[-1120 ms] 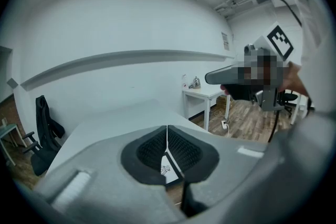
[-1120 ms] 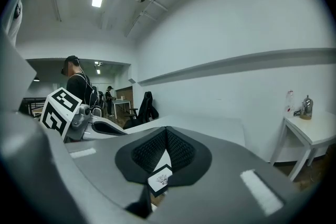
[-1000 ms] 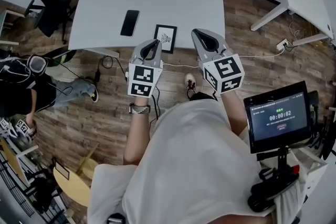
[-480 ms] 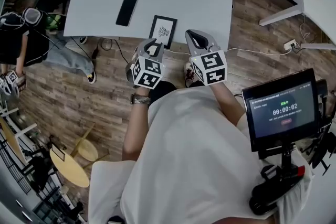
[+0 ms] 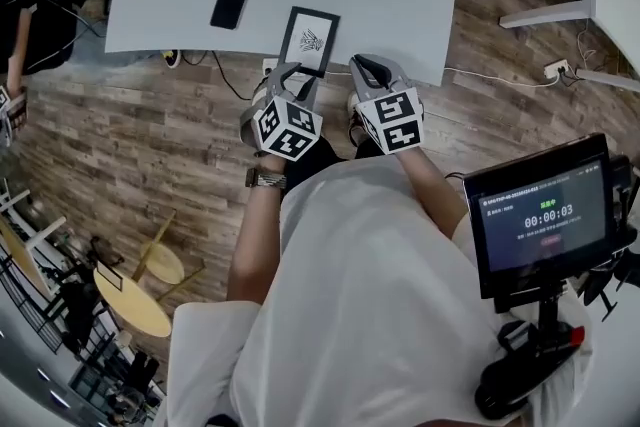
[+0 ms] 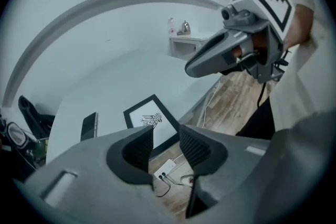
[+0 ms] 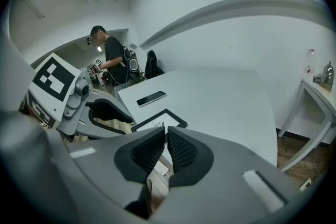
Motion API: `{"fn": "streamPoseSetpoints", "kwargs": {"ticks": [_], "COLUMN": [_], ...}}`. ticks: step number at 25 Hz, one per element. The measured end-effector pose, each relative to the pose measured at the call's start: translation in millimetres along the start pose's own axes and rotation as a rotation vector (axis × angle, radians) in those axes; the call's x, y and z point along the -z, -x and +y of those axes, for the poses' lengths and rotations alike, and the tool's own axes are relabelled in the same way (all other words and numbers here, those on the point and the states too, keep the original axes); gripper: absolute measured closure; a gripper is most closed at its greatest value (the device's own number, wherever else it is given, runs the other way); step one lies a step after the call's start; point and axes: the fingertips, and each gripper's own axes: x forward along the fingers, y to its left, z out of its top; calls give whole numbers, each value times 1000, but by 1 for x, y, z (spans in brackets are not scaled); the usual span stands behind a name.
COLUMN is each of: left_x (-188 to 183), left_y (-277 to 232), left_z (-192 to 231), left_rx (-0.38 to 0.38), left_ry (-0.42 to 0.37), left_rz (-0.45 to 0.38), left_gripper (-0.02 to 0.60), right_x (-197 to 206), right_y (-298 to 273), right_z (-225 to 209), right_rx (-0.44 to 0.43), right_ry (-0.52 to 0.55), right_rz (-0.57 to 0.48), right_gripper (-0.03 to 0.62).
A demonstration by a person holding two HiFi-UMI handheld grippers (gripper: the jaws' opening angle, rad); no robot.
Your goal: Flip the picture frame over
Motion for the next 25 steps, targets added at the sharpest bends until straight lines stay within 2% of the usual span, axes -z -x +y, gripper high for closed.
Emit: {"fn": "streamPoseSetpoints", "kwargs": {"ticks": [4,10,15,21,25], "left_x": [8,21,12,13,12], "left_y": [-9,-16,-28,-45,-52], "left_z": [-14,-19,-22,-15,-19], "left_rx": [34,155,249,324,347], "left_ry": [-180,-353,-487,-668,-769], "left_rz": [64,117,130,205,217], "left_gripper": [426,426,426,428,430], "right_x": [22,40,50,58,67], "right_y": [1,-12,-17,-17,-15], "right_z": [1,21,21,7,-2], "right_rx": [2,-39,-85,-28,13], "right_ry": [21,170,105,28,-37], "right_rz": [48,122,139,166,172], "right_gripper": [561,508,502,500,500]}}
